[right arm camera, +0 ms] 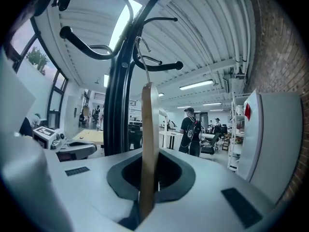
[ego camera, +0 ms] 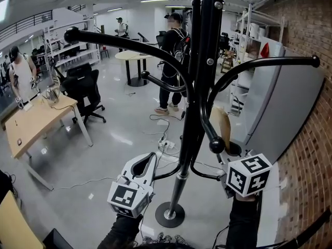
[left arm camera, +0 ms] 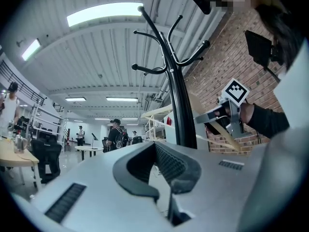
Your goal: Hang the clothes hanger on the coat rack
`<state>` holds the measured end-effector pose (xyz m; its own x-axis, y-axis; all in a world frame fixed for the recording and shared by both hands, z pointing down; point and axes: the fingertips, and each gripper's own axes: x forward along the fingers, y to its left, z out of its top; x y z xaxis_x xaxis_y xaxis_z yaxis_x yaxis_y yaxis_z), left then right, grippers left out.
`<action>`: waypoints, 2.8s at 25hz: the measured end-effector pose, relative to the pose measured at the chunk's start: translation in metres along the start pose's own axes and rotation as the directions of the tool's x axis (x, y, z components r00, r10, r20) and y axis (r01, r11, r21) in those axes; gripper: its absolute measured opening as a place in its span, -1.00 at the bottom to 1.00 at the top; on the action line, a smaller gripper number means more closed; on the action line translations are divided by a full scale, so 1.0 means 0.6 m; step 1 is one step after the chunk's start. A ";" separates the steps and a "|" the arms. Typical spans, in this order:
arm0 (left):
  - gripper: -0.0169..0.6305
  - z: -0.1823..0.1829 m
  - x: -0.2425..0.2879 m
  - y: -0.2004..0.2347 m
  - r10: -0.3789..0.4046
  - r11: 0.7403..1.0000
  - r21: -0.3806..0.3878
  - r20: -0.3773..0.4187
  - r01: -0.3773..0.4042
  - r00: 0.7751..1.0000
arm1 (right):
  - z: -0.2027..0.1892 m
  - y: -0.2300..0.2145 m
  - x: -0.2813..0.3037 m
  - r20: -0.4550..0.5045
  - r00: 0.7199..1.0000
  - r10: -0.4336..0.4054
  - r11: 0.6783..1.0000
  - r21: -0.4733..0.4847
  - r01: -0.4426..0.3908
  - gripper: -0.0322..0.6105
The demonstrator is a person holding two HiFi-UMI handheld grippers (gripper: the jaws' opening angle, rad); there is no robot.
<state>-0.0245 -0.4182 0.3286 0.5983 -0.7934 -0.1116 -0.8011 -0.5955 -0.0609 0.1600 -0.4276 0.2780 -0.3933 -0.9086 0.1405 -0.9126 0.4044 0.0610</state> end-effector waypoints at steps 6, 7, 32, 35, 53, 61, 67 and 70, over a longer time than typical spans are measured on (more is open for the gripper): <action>-0.92 -0.014 0.016 0.013 -0.001 1.000 0.002 -0.005 0.001 1.000 | 0.019 -0.004 0.041 0.007 0.999 0.036 0.999 -0.005 -0.036 -0.87; -0.92 -0.017 0.020 0.014 0.000 1.000 -0.001 -0.008 0.000 1.000 | 0.020 -0.007 0.047 0.005 0.999 0.043 0.999 -0.004 -0.043 -0.87; -0.92 -0.028 0.003 0.003 -0.027 1.000 -0.010 -0.018 0.027 0.999 | 0.061 0.022 0.017 0.228 0.973 0.023 0.995 -0.095 -0.001 -0.47; -0.92 -0.013 -0.008 -0.008 -0.021 1.000 -0.023 -0.002 0.021 1.000 | 0.073 0.031 -0.017 0.250 0.968 0.019 0.995 -0.104 0.008 -0.46; -0.92 0.037 -0.113 -0.096 -0.034 0.999 0.003 0.020 0.034 0.999 | 0.087 0.065 -0.239 0.377 0.924 -0.069 0.997 -0.009 0.078 -0.46; -0.92 0.038 -0.171 -0.156 -0.038 0.999 0.008 0.012 0.038 0.999 | 0.016 0.087 -0.314 0.344 0.936 -0.076 0.997 0.041 0.066 -0.47; -0.92 0.046 -0.212 -0.191 -0.040 0.999 0.005 0.017 0.040 0.999 | -0.036 0.103 -0.350 0.296 0.950 -0.097 0.994 0.077 0.077 -0.48; -0.92 0.042 -0.235 -0.201 -0.040 0.999 0.003 0.017 0.040 0.999 | -0.062 0.115 -0.365 0.281 0.954 -0.105 0.992 0.101 0.080 -0.56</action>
<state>-0.0127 -0.2309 0.3268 0.6292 -0.7670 -0.1258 -0.7768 -0.6261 -0.0682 0.1872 -0.1971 0.2882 -0.3104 -0.9387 -0.1499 -0.9477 0.3178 -0.0280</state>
